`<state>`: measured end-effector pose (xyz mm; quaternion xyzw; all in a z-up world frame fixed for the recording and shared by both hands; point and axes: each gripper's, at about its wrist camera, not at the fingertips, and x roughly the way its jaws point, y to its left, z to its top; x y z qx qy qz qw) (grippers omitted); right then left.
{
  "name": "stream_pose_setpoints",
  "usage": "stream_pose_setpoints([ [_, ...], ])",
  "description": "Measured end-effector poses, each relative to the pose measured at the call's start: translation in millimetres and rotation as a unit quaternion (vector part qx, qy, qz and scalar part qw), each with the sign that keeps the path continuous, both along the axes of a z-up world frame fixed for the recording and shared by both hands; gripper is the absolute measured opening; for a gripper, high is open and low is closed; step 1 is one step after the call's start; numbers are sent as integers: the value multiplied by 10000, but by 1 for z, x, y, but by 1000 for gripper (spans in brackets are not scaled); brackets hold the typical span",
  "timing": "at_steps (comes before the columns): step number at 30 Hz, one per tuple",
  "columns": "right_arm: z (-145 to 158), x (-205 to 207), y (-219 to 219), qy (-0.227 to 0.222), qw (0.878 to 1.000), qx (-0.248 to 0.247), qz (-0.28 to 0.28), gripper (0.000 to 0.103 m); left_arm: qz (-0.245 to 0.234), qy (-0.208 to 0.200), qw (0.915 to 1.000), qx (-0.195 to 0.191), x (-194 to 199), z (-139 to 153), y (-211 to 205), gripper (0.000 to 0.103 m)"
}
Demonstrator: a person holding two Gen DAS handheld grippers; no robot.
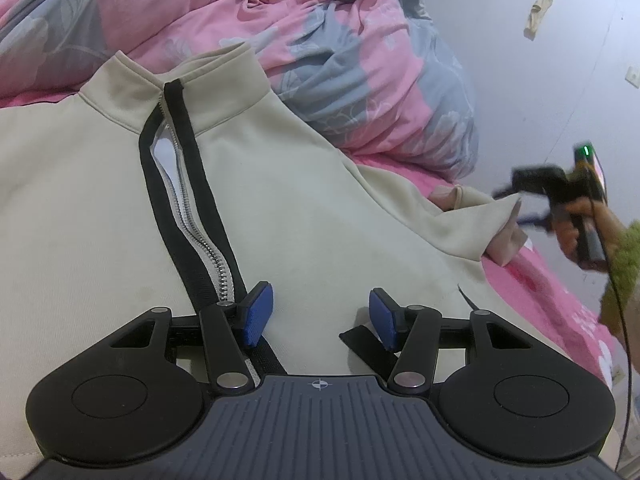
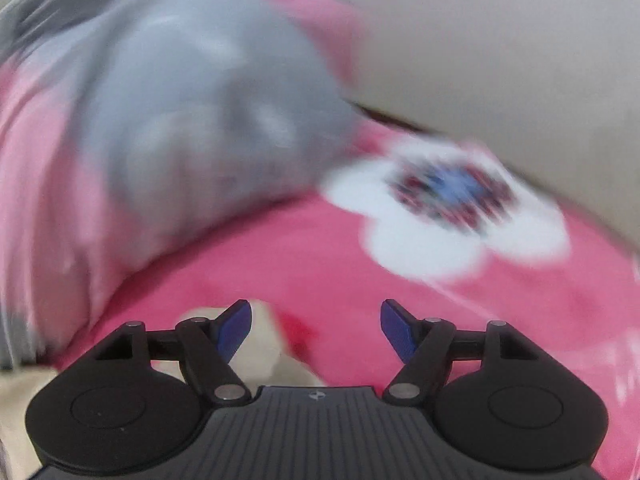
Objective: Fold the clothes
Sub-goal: 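Move the right gripper to the beige sleeve cuff and grasp it, then lift the sleeve with the right gripper and fold it across the hoodie body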
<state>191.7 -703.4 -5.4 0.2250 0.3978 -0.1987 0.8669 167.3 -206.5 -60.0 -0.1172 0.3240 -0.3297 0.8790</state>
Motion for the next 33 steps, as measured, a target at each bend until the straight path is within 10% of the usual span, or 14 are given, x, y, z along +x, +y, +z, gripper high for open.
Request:
stream_pose_setpoints([
  [5, -17, -30, -29, -44, 9958, 707, -580, 69, -33, 84, 9995, -292, 3, -3, 7, 55],
  [9, -12, -30, -11, -513, 9956, 737, -252, 6, -35, 158, 9985, -516, 6, -5, 12, 55],
  [12, 0, -51, -6, -1260, 9886, 791, -240, 5, -30, 132, 9986, -512, 5, -5, 11, 55],
  [19, 3, -170, -52, -2959, 9313, 1502, -1504, 6, -24, 139, 9986, -518, 5, -5, 11, 55],
  [27, -76, -229, -104, -2502, 8911, 2741, -2611, 12, -18, 160, 9985, -521, 5, -3, 12, 55],
  [33, -29, -200, -88, -2098, 9487, 1506, -1823, 30, -7, 178, 9983, -562, 5, -4, 13, 55],
])
